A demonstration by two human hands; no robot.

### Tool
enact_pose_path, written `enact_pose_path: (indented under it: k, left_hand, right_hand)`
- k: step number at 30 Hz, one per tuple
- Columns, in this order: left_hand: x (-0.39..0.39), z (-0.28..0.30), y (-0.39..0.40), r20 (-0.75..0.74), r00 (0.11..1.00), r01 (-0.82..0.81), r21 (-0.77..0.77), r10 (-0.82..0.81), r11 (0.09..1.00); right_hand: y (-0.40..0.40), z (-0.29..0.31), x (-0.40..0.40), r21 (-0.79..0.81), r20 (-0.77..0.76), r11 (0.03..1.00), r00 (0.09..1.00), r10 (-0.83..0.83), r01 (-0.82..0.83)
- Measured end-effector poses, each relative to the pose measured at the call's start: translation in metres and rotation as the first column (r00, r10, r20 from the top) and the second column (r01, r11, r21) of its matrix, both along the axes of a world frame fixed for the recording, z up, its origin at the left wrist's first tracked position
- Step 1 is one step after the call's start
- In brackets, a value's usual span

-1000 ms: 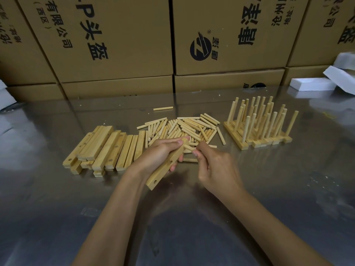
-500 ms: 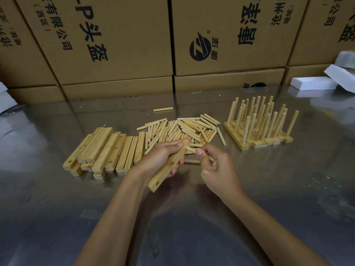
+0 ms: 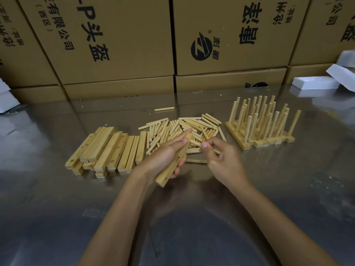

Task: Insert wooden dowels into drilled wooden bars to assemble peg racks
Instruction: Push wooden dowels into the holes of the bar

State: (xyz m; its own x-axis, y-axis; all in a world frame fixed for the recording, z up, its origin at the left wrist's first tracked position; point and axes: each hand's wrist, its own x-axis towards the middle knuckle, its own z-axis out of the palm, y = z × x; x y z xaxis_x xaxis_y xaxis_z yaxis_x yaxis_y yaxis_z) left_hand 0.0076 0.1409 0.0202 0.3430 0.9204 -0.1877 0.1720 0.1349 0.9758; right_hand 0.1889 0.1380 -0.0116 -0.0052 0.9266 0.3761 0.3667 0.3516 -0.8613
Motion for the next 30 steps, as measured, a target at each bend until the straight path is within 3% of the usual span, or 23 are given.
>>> enact_pose_path:
  k: [4, 6, 8, 10, 11, 13, 15, 17, 19, 23, 30]
  left_hand:
    - [0.012, 0.000, -0.005, -0.220, 0.970, -0.066, 0.156, 0.100, 0.986]
    - [0.009, 0.000, -0.003, -0.224, 0.948, -0.179, 0.207, 0.224, 0.962]
    - [0.002, 0.003, 0.001, -0.174, 0.920, -0.313, 0.208, 0.350, 0.926]
    - [-0.009, 0.002, 0.006, -0.077, 0.884, -0.444, 0.162, 0.460, 0.881]
    - [-0.015, 0.000, 0.009, -0.024, 0.859, -0.507, 0.106, 0.512, 0.855]
    - [-0.023, -0.003, 0.012, 0.075, 0.816, -0.571, -0.047, 0.573, 0.819]
    - [-0.028, -0.004, 0.013, 0.166, 0.807, -0.548, -0.146, 0.567, 0.823]
    - [-0.029, -0.003, 0.013, 0.222, 0.816, -0.506, -0.173, 0.534, 0.845]
    - [-0.027, -0.003, 0.013, 0.231, 0.826, -0.483, -0.180, 0.514, 0.857]
    - [-0.013, -0.002, 0.009, 0.151, 0.891, -0.404, -0.170, 0.429, 0.899]
    - [0.011, 0.000, 0.001, 0.032, 0.916, -0.391, -0.152, 0.400, 0.908]
  right_hand:
    - [0.002, 0.009, 0.006, -0.056, -0.193, 0.998, 0.981, -0.005, -0.006]
    - [0.002, 0.011, 0.008, -0.131, -0.360, 0.991, 0.932, -0.025, -0.024]
    - [0.003, 0.011, 0.010, -0.163, -0.432, 0.986, 0.896, -0.106, 0.038]
    - [0.004, 0.003, 0.010, -0.095, -0.246, 0.986, 0.956, -0.157, 0.138]
    - [0.004, -0.002, 0.009, -0.036, -0.024, 0.990, 0.990, -0.137, 0.136]
    - [0.002, -0.012, 0.001, 0.007, 0.435, 0.999, 0.900, -0.034, 0.034]
    - [0.003, -0.016, -0.006, 0.011, 0.599, 1.000, 0.801, 0.006, -0.015]
    - [0.002, -0.012, -0.008, 0.039, 0.594, 0.999, 0.804, -0.006, -0.022]
    - [-0.002, -0.007, -0.006, 0.039, 0.491, 0.997, 0.870, 0.035, -0.062]
    - [-0.013, 0.000, -0.011, 0.109, 0.297, 0.977, 0.944, 0.144, -0.184]
    - [-0.015, 0.002, -0.008, 0.198, 0.297, 0.956, 0.943, 0.153, -0.217]
